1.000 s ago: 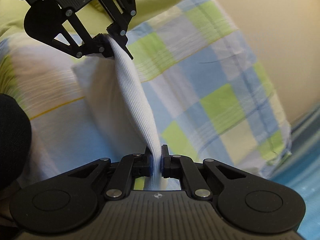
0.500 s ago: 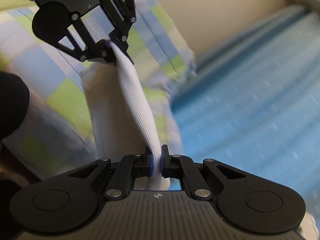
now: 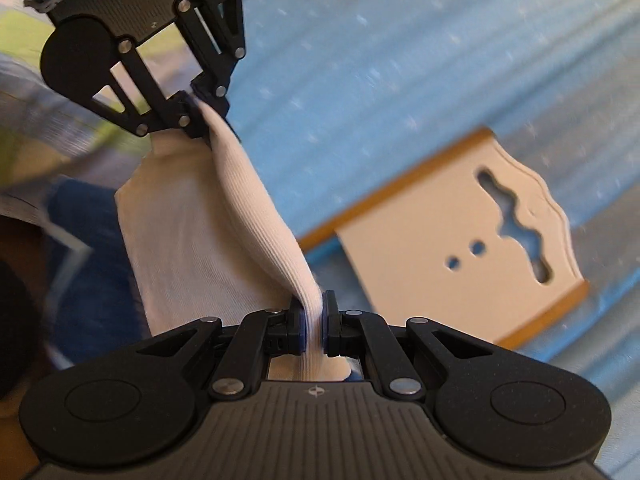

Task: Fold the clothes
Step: 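Lower the tank top onto the folded clothes stack and open both tools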

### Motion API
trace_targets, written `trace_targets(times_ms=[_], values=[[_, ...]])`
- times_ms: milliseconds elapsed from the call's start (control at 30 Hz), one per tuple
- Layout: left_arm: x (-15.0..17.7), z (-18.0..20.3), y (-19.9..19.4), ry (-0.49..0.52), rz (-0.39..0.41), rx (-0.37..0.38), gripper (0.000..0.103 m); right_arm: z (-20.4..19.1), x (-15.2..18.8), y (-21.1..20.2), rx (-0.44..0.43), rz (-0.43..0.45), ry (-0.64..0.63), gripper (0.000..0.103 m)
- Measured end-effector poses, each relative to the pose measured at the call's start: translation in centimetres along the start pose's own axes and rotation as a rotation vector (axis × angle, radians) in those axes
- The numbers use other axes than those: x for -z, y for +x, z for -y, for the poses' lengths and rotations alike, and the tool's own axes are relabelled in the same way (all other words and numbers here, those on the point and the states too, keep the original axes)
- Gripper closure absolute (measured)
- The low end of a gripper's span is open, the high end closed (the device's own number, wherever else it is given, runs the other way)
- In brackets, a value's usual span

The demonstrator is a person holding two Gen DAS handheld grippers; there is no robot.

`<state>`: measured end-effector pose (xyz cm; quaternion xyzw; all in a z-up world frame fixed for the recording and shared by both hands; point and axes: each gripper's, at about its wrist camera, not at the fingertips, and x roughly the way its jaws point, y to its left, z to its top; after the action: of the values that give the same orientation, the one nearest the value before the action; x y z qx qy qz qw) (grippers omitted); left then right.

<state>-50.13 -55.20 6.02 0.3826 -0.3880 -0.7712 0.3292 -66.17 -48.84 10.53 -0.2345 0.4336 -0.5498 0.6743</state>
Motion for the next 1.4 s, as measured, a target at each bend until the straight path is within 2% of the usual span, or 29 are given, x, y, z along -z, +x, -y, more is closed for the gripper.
trace_targets(times_ms=[133,200,267,400,433,500,600,667,767,833,867,900,1000,1100,1233,1367,1400], values=[[-2.2,-4.5,5.8,-0.012,0.051,-0.059,0.099,4.3,1.2,3.4,0.144,0.010,-0.021,0.099],[-2.2,-4.0,7.3,0.001,0.054,-0.056,0.099,4.5,2.7,4.5,0.150,0.010,-0.009,0.098],[-1.7,-2.5,8.6,0.015,0.045,-0.028,0.099,2.5,4.5,5.8,0.092,-0.028,0.010,0.098],[1.4,4.3,10.3,0.008,-0.031,0.127,0.095,-3.1,8.2,7.9,-0.046,-0.117,0.000,0.100],[2.1,5.5,10.5,0.006,-0.047,0.144,0.095,-4.5,9.1,8.1,-0.076,-0.136,-0.008,0.100],[3.3,7.0,10.4,0.003,-0.064,0.144,0.095,-5.8,9.9,7.7,-0.086,-0.145,-0.023,0.097],[4.2,7.6,9.6,-0.007,-0.060,0.103,0.093,-6.9,10.7,6.5,-0.072,-0.148,-0.040,0.084],[4.5,7.9,9.2,0.019,-0.047,0.083,0.091,-7.2,11.2,6.0,-0.066,-0.159,-0.050,0.081],[4.5,8.3,9.2,0.074,-0.040,0.074,0.091,-7.1,11.4,6.1,-0.067,-0.175,-0.047,0.082],[4.5,8.6,9.2,0.103,-0.038,0.075,0.093,-7.0,11.3,6.0,-0.064,-0.179,-0.043,0.087],[4.3,8.5,9.2,0.111,-0.039,0.078,0.097,-6.8,11.1,6.2,-0.068,-0.182,-0.038,0.096],[4.2,8.3,9.3,0.112,-0.040,0.080,0.098,-6.7,10.9,6.4,-0.075,-0.186,-0.036,0.099],[4.0,7.3,9.0,0.082,-0.044,0.073,0.099,-6.5,10.4,6.3,-0.075,-0.188,-0.037,0.099],[3.8,6.9,6.9,0.074,-0.022,0.056,0.099,-6.5,9.9,4.8,-0.060,-0.164,-0.031,0.099],[4.3,8.8,5.8,0.074,-0.034,0.089,0.099,-8.6,10.7,4.7,-0.097,-0.189,-0.058,0.099],[4.8,10.0,6.0,0.075,-0.045,0.096,0.100,-9.4,11.0,4.9,-0.079,-0.201,-0.071,0.099],[4.8,10.0,6.0,0.067,-0.044,0.094,0.100,-9.3,10.9,4.8,-0.072,-0.202,-0.069,0.095]])
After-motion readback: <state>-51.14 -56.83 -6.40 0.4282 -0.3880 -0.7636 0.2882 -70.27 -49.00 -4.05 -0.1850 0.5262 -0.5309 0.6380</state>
